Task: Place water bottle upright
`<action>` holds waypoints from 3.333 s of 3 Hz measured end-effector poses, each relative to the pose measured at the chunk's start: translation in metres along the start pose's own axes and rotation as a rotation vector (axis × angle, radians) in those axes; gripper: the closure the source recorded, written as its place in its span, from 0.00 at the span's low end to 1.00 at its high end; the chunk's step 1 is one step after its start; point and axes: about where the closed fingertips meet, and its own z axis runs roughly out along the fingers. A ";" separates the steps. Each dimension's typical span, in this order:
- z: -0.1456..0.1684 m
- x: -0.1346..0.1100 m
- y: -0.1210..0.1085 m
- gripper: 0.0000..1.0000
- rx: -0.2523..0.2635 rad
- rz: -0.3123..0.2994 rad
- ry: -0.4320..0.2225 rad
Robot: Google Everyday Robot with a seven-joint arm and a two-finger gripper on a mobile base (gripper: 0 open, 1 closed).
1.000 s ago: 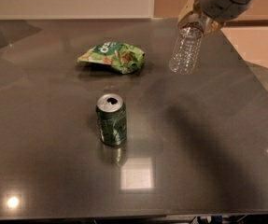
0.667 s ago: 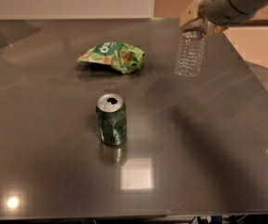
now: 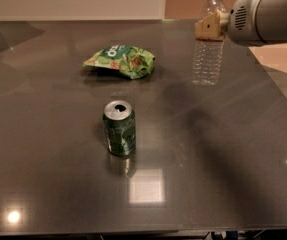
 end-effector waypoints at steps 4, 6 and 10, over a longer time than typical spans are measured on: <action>-0.013 0.013 0.004 1.00 0.087 -0.168 0.114; -0.013 -0.018 0.010 1.00 0.255 -0.288 0.175; -0.001 -0.076 0.000 1.00 0.429 -0.302 0.279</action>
Offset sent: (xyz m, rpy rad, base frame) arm 0.0000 -0.0056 0.0179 -0.0489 -0.0956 0.0195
